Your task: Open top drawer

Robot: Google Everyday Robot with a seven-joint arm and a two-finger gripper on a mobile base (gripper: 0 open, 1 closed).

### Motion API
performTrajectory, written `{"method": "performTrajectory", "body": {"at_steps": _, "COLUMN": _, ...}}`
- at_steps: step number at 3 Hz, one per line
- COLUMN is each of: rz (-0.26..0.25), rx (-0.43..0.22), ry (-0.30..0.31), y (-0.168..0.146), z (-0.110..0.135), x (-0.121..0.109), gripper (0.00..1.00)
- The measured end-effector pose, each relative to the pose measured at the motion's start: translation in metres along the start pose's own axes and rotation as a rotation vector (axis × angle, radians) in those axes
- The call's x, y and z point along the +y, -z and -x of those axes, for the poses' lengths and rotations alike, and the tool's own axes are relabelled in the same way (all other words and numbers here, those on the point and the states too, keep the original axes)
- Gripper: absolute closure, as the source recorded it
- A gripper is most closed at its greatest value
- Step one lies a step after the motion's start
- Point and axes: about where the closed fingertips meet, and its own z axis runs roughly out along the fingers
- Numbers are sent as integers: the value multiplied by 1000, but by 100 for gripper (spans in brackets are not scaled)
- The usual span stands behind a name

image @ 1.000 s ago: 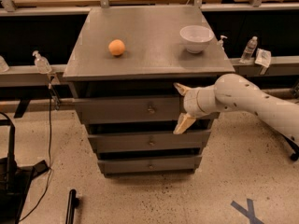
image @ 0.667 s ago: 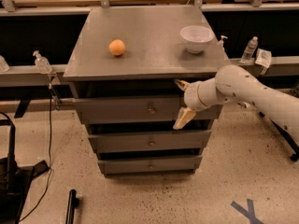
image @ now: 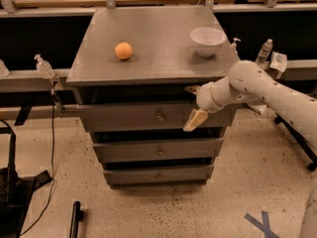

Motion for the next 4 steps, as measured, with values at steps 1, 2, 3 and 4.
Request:
{"method": "performTrajectory", "body": {"at_steps": 1, "rz": 57, "rx": -13, "ry": -23, "y": -4, "z": 1, "x": 17, "gripper": 30}}
{"method": "performTrajectory", "body": {"at_steps": 2, "rz": 112, "rx": -13, "ry": -27, "y": -7, "z": 5, "x": 43, "gripper": 30}}
{"method": "performTrajectory", "body": {"at_steps": 3, "rz": 152, "rx": -15, "ry": -21, "y": -5, "z": 9, "x": 63, "gripper": 32}}
{"method": "performTrajectory", "body": {"at_steps": 4, "rz": 152, "rx": -16, "ry": -21, "y": -2, "z": 11, "x": 61, "gripper": 32}}
